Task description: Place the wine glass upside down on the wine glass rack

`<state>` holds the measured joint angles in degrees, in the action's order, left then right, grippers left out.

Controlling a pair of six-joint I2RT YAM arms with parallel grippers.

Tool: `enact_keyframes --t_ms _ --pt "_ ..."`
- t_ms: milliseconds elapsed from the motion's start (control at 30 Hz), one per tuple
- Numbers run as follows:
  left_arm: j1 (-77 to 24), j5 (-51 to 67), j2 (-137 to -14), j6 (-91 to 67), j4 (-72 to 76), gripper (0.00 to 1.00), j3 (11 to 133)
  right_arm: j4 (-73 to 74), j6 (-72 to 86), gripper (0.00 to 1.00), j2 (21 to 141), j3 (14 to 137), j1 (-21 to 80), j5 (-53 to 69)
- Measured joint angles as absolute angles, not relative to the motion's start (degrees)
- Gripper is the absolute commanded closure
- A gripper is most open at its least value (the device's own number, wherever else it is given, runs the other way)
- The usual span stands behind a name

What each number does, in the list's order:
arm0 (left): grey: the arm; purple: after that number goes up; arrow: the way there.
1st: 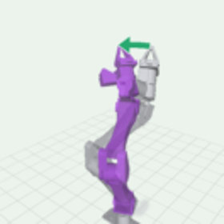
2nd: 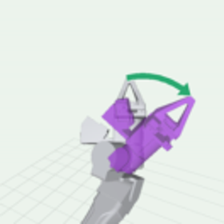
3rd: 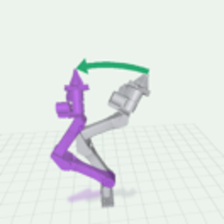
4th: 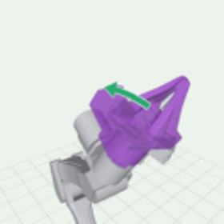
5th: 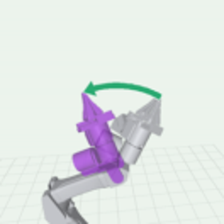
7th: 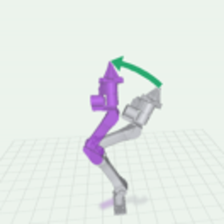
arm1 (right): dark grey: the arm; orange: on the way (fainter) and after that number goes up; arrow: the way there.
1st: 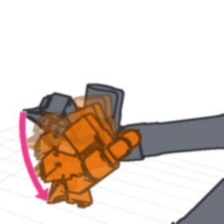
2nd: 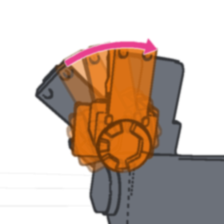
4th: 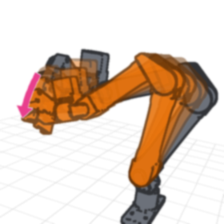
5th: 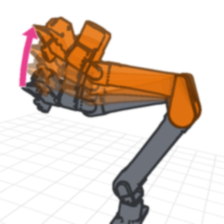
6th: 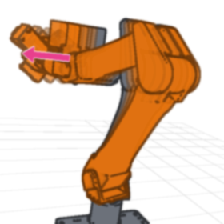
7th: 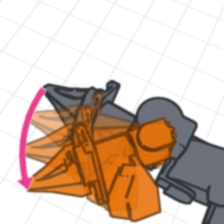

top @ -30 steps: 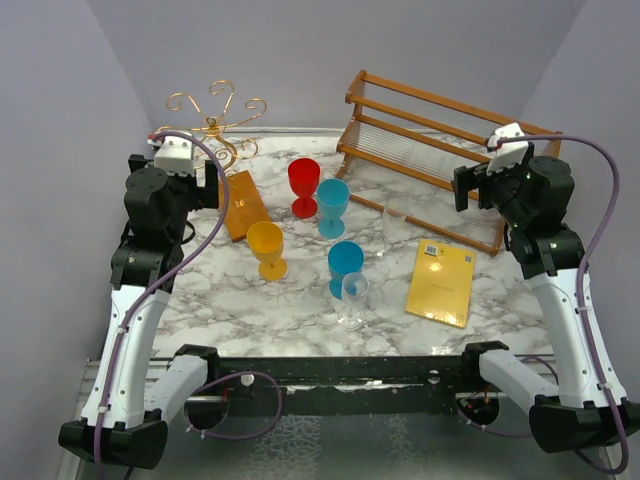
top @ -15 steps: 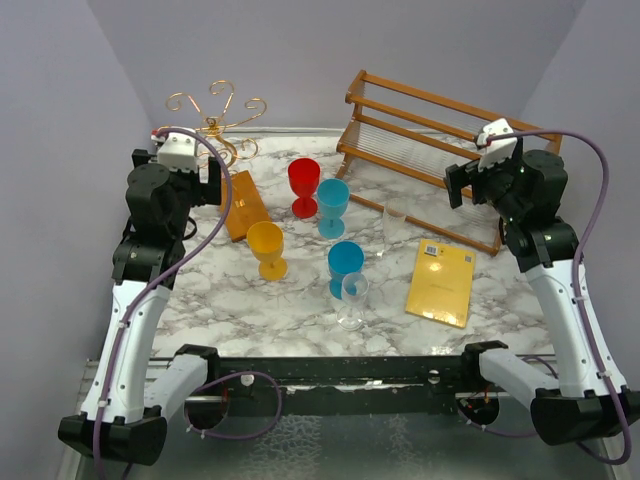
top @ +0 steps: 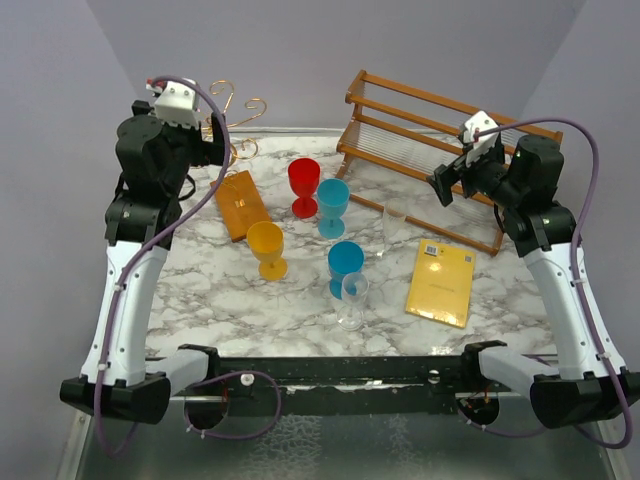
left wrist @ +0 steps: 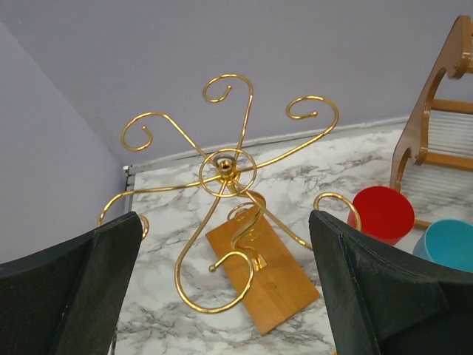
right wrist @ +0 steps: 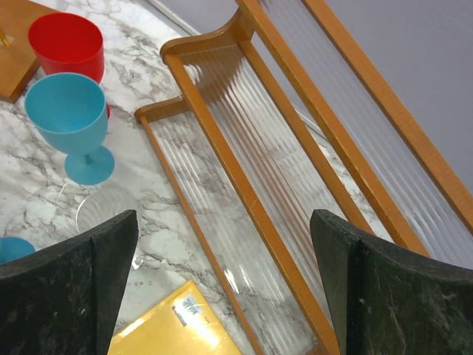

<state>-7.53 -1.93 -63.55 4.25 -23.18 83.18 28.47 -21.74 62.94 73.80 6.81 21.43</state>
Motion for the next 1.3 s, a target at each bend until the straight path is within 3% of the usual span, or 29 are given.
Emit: enact_keyframes --t_ms 233,467,900,1300 --pt "-7.5 -1.7 -74.8 2.3 -26.5 0.14 95.0 29.7 -22.7 0.01 63.0 73.8 6.8 23.3" --pt "-7.5 -2.5 -84.4 1.8 -29.3 0.19 100.0 29.9 -22.6 0.01 63.0 73.8 6.8 25.2" --pt "-4.6 -5.4 -91.8 1.8 -29.7 0.19 102.1 30.4 -22.6 0.00 68.7 75.6 6.8 26.3" --pt "-3.0 0.3 -94.1 2.7 -32.1 0.17 105.0 30.5 -22.6 0.00 70.6 75.9 6.8 26.3"
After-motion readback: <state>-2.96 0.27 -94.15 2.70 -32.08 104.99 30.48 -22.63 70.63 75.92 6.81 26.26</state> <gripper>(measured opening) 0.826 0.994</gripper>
